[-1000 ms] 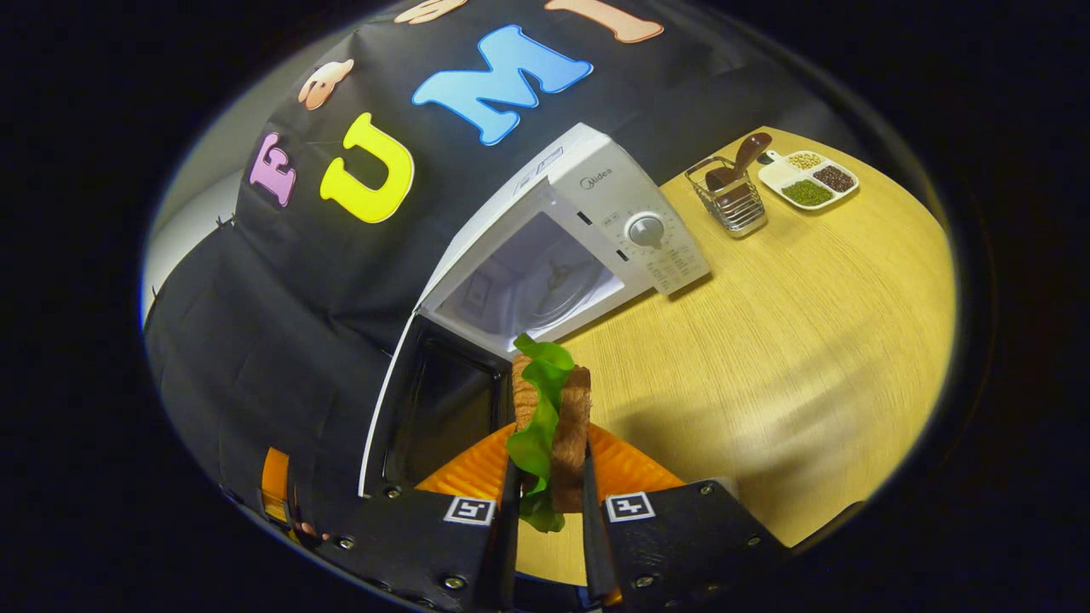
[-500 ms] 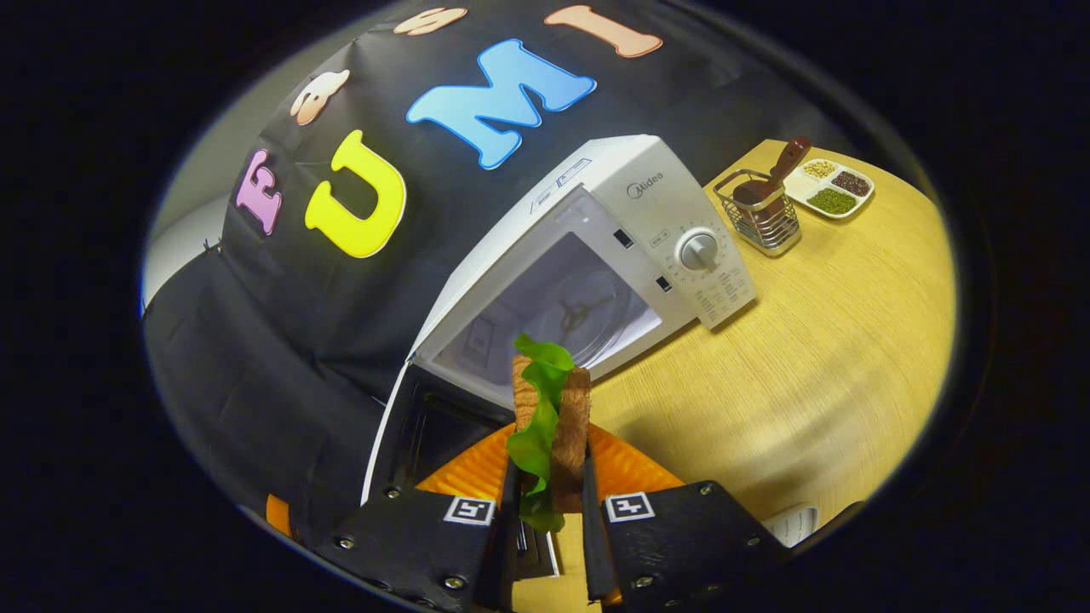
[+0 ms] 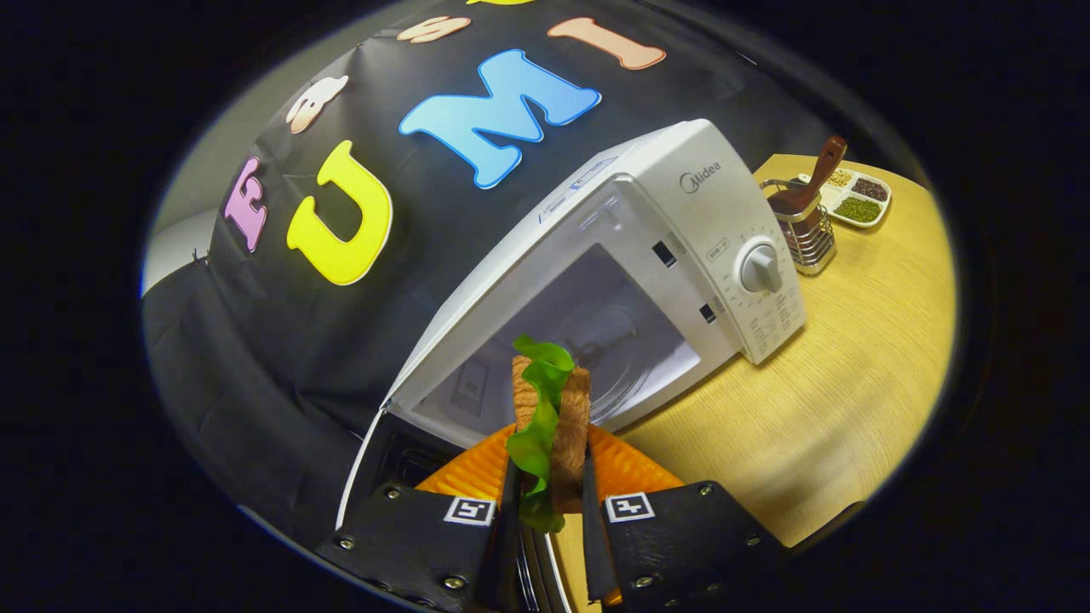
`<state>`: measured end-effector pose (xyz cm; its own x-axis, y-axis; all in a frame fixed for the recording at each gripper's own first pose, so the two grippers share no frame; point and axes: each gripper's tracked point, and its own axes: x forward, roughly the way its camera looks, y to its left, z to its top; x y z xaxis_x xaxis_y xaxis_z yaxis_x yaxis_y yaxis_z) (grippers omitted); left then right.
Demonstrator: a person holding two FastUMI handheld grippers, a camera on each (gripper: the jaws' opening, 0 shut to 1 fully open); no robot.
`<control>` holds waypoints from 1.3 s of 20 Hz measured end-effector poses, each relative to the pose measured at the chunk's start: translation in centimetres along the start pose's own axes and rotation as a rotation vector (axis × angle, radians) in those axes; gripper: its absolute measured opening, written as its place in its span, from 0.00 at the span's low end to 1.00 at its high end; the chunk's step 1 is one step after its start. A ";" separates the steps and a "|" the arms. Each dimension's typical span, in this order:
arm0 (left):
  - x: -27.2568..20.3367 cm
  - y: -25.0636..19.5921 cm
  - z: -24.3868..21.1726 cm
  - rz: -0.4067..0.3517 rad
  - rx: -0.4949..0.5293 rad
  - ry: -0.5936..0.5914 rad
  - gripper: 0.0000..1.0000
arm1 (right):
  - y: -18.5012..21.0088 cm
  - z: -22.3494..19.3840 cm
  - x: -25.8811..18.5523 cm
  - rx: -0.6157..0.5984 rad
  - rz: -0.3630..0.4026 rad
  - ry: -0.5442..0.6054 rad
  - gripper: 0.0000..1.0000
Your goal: Open the microwave oven with the left hand, put the food in, and close the microwave oven.
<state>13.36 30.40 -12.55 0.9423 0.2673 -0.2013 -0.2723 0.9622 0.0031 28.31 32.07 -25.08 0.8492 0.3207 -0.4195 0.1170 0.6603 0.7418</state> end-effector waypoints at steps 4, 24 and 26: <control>0.0 1.4 -0.1 0.030 0.048 0.008 0.94 | 0.1 0.3 3.7 0.003 -0.003 -0.065 0.32; -0.2 5.6 -3.8 0.144 0.113 0.078 0.95 | -4.7 0.4 12.6 -0.228 -0.200 -0.133 0.52; 0.0 5.4 -3.9 0.142 0.121 0.075 0.94 | -5.8 0.6 12.4 -0.319 -0.260 -0.121 0.72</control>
<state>11.13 35.42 -16.35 0.8776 0.4007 -0.2632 -0.3720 0.9155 0.1531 38.50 31.82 -34.29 0.8690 0.0464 -0.4926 0.1863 0.8916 0.4127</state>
